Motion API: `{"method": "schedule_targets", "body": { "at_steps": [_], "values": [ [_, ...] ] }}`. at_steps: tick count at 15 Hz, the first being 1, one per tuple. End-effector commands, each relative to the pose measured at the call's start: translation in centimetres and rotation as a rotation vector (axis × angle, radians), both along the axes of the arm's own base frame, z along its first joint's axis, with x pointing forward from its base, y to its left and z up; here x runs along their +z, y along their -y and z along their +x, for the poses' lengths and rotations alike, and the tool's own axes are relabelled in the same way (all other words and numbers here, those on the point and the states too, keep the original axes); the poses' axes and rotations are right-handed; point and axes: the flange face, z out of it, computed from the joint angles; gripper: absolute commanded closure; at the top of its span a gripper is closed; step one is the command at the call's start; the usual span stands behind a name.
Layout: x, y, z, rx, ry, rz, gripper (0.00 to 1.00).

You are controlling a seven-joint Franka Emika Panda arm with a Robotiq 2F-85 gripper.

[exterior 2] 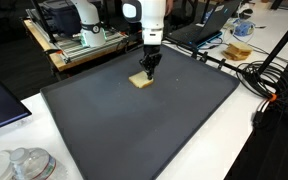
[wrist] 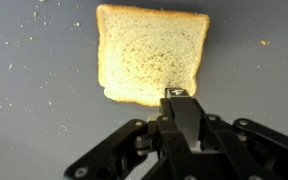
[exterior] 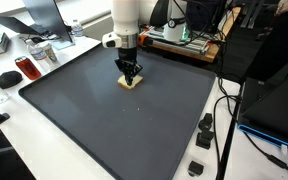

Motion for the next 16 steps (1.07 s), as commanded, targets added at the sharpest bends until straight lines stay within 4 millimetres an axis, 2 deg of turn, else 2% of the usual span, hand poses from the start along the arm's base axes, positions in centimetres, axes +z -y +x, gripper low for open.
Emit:
{"method": "schedule_targets", "body": {
  "at_steps": [1, 10, 16],
  "values": [
    [-0.4, 0.0, 0.4, -0.005, 0.004, -0.005, 0.94],
    [-3.4, 0.1, 0.8, 0.004, -0.016, 0.009, 0.94],
    [-4.7, 0.6, 0.2, -0.008, -0.034, 0.018, 0.94]
  ]
}}
